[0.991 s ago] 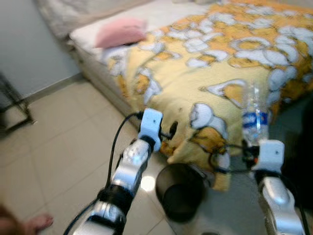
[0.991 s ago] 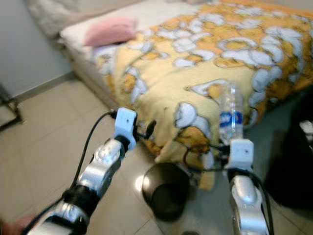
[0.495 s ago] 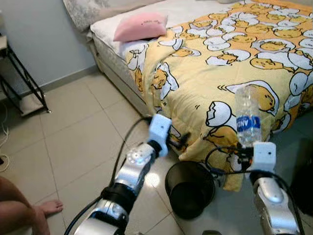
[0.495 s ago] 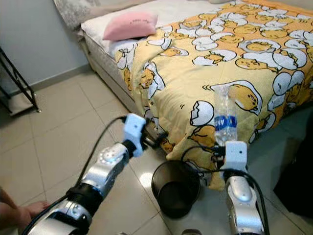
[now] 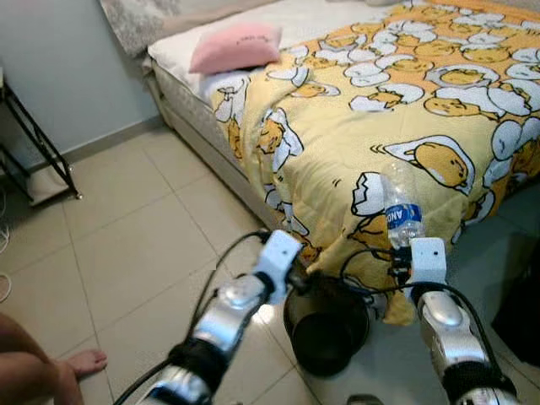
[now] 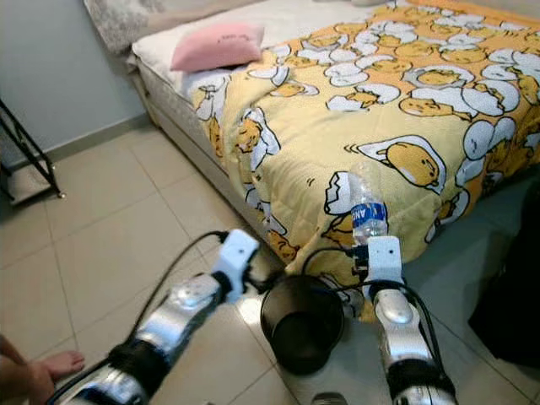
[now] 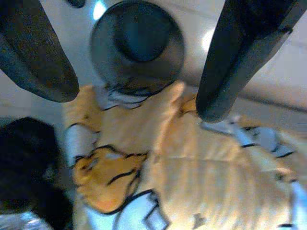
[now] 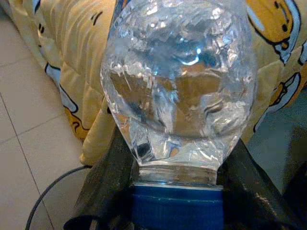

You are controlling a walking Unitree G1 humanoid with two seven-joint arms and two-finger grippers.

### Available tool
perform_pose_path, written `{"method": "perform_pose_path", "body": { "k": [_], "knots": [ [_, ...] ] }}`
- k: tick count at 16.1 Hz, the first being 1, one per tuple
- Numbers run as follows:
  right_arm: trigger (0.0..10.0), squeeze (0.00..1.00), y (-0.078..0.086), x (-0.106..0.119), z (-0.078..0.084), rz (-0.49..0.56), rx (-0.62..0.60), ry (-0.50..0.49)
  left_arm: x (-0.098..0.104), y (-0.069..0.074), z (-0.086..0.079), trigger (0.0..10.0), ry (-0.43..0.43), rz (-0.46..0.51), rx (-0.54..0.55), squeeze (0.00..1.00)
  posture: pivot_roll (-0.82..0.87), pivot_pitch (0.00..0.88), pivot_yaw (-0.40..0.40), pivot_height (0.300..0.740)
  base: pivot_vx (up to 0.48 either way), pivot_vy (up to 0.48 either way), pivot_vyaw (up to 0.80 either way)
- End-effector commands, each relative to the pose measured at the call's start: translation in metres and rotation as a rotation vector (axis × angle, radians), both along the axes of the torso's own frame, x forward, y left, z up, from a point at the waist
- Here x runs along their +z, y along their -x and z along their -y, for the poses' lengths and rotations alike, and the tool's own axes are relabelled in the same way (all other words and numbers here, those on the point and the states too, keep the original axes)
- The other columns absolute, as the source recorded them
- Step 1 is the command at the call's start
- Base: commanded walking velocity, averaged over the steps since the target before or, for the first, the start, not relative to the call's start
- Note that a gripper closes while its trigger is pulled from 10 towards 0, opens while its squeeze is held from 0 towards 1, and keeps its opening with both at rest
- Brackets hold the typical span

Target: Clean up the room

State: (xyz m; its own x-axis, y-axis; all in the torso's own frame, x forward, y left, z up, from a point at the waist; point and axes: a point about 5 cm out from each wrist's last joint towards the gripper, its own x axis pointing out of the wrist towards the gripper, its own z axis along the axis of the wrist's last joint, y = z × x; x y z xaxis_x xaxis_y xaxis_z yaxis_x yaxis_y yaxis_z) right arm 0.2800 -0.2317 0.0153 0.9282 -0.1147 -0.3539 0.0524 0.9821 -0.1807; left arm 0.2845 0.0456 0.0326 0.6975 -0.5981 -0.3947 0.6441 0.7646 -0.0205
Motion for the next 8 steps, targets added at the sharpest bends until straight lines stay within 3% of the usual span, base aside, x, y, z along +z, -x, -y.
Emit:
{"method": "perform_pose_path", "body": {
  "k": [1,4,8],
  "knots": [
    [0.0,0.0,-0.009,0.007,-0.003,0.039,0.025,0.02,-0.003,0.002,-0.006,10.0,-0.026,-0.021,0.007,0.0,-0.2,0.0,0.155,0.73,0.0,0.0,0.0],
    [0.0,0.0,-0.009,0.002,-0.003,0.013,0.034,0.036,-0.006,0.012,-0.015,10.0,-0.03,-0.048,0.02,0.0,-0.16,0.0,0.139,0.73,0.0,0.0,0.0],
    [0.0,0.0,-0.01,-0.001,-0.006,0.011,0.042,0.03,0.011,0.014,-0.044,10.0,0.157,0.05,0.192,0.0,-0.15,0.0,0.119,0.73,0.0,0.0,0.0]
  ]
}}
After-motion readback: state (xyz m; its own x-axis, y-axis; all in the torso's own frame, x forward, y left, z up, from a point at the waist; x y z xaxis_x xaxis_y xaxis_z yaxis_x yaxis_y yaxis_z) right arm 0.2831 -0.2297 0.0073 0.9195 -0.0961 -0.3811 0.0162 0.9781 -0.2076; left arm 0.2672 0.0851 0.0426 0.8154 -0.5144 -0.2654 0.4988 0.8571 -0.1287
